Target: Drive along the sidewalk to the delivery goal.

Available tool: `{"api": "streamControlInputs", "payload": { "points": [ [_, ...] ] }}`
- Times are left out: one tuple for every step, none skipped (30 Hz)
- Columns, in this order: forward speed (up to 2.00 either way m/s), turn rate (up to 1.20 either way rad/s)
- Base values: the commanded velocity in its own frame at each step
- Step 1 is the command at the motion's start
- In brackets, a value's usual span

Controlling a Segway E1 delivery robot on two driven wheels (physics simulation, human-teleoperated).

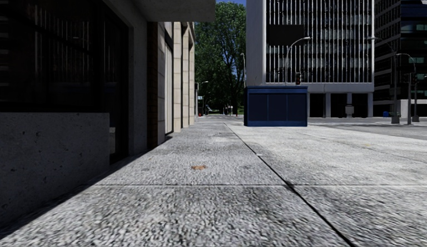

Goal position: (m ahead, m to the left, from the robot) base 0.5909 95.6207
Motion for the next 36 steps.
{"api": "streamControlInputs", "payload": {
  "points": [
    [2.00,0.00],
    [2.00,0.00],
    [2.00,0.00],
    [2.00,0.00],
    [2.00,0.00],
    [2.00,0.00],
    [2.00,0.00],
    [2.00,0.00],
    [2.00,0.00],
    [2.00,0.00],
    [2.00,0.00],
    [2.00,0.00],
    [2.00,0.00],
    [2.00,0.00],
    [2.00,0.00],
    [2.00,0.00],
    [2.00,0.00],
    [2.00,0.00],
    [2.00,0.00],
    [2.00,0.00],
    [2.00,0.00],
    [2.00,0.00],
    [2.00,0.00],
    [2.00,0.00],
    [2.00,0.00],
    [2.00,0.00],
    [2.00,0.00],
    [2.00,0.00],
    [2.00,0.00],
    [2.00,0.00],
    [2.00,0.00],
    [2.00,0.00],
    [2.00,0.00],
    [2.00,0.00],
    [2.00,0.00],
    [2.00,0.00]
  ]
}}
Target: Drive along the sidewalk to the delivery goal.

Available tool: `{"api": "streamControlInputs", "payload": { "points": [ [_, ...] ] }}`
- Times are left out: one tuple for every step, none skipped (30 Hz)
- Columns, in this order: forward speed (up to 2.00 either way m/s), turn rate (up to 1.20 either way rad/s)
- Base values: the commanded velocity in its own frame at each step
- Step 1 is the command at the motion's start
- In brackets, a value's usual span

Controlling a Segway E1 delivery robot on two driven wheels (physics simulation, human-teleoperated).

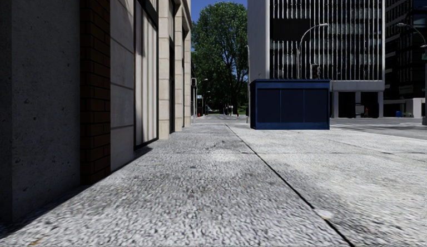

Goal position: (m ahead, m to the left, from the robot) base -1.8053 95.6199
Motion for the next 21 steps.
{"api": "streamControlInputs", "payload": {
  "points": [
    [2.00,0.00],
    [2.00,0.00],
    [2.00,0.00],
    [2.00,0.00],
    [2.00,0.00],
    [2.00,0.00],
    [2.00,0.00],
    [2.00,0.00],
    [2.00,0.00],
    [2.00,0.00],
    [2.00,0.00],
    [2.00,0.00],
    [2.00,0.00],
    [2.00,0.00],
    [2.00,0.00],
    [2.00,0.00],
    [2.00,0.00],
    [2.00,0.00],
    [2.00,0.00],
    [2.00,0.00],
    [2.00,0.00]
  ]
}}
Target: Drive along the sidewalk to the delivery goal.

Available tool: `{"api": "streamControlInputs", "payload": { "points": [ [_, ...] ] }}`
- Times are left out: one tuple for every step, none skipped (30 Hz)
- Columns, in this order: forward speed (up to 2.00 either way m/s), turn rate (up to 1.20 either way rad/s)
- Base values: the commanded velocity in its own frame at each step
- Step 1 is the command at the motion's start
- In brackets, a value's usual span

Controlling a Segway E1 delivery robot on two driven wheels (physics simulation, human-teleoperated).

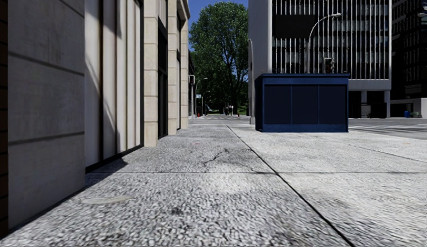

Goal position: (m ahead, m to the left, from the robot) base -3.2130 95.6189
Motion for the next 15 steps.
{"api": "streamControlInputs", "payload": {
  "points": [
    [2.00,0.00],
    [2.00,0.00],
    [2.00,0.00],
    [2.00,0.00],
    [2.00,0.00],
    [2.00,0.00],
    [2.00,0.00],
    [2.00,0.00],
    [2.00,0.00],
    [2.00,0.00],
    [2.00,0.00],
    [2.00,0.00],
    [2.00,0.00],
    [2.00,0.00],
    [2.00,0.00]
  ]
}}
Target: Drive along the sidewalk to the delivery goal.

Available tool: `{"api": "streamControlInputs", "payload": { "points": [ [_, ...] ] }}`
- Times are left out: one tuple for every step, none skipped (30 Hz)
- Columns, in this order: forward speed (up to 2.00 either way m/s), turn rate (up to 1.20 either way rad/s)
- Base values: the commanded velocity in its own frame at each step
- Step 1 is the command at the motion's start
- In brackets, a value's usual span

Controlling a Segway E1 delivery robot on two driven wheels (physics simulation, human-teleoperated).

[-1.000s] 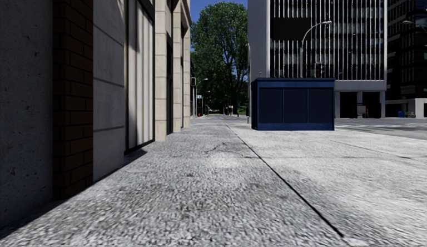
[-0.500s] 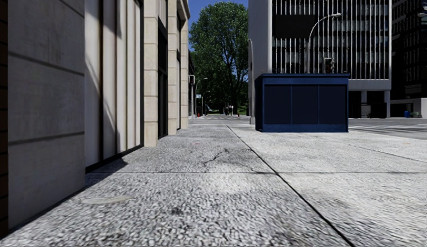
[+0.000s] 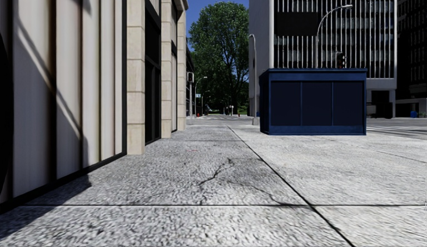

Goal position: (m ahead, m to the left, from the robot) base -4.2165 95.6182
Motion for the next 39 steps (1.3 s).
{"api": "streamControlInputs", "payload": {
  "points": [
    [2.00,0.00],
    [2.00,0.00],
    [2.00,0.00],
    [2.00,0.00],
    [2.00,0.00],
    [2.00,0.00],
    [2.00,0.00],
    [2.00,0.00],
    [2.00,0.00],
    [2.00,0.00],
    [2.00,0.00],
    [2.00,0.00],
    [2.00,0.00],
    [2.00,0.00],
    [2.00,0.00],
    [2.00,0.00],
    [2.00,0.00],
    [2.00,0.00],
    [2.00,0.00],
    [2.00,0.00],
    [2.00,0.00],
    [2.00,0.00],
    [2.00,0.00],
    [2.00,0.00],
    [2.00,0.00],
    [2.00,0.00],
    [2.00,0.00],
    [2.00,0.00],
    [2.00,0.00],
    [2.00,0.00],
    [2.00,0.00],
    [2.00,0.00],
    [2.00,0.00],
    [2.00,0.00],
    [2.00,0.00],
    [2.00,0.00],
    [2.00,0.00],
    [2.00,0.00],
    [2.00,0.00]
  ]
}}
